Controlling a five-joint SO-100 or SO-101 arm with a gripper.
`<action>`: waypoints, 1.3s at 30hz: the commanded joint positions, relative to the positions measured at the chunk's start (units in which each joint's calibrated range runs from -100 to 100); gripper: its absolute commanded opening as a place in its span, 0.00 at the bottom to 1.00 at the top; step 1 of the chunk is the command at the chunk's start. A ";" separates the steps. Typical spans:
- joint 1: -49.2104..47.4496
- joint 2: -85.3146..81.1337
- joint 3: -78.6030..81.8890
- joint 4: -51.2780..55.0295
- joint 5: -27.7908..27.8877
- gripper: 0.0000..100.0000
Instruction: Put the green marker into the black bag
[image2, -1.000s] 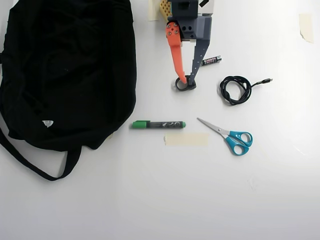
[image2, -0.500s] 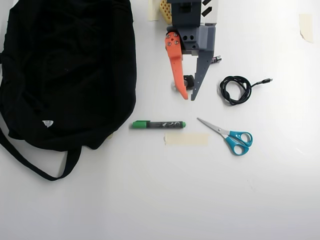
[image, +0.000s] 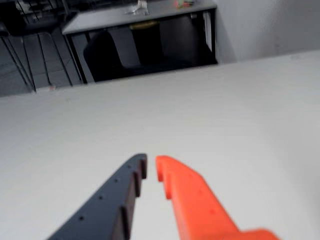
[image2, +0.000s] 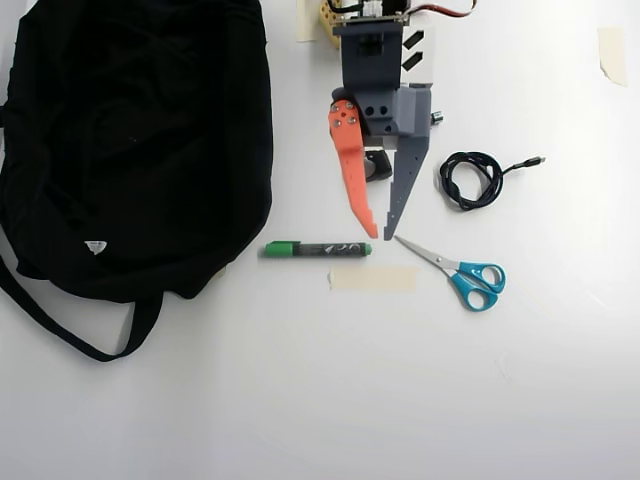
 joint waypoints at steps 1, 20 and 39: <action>-0.14 2.21 -3.80 -3.45 0.36 0.02; -0.14 11.17 -12.87 -3.53 0.36 0.02; 0.30 12.08 -11.88 -5.60 0.31 0.02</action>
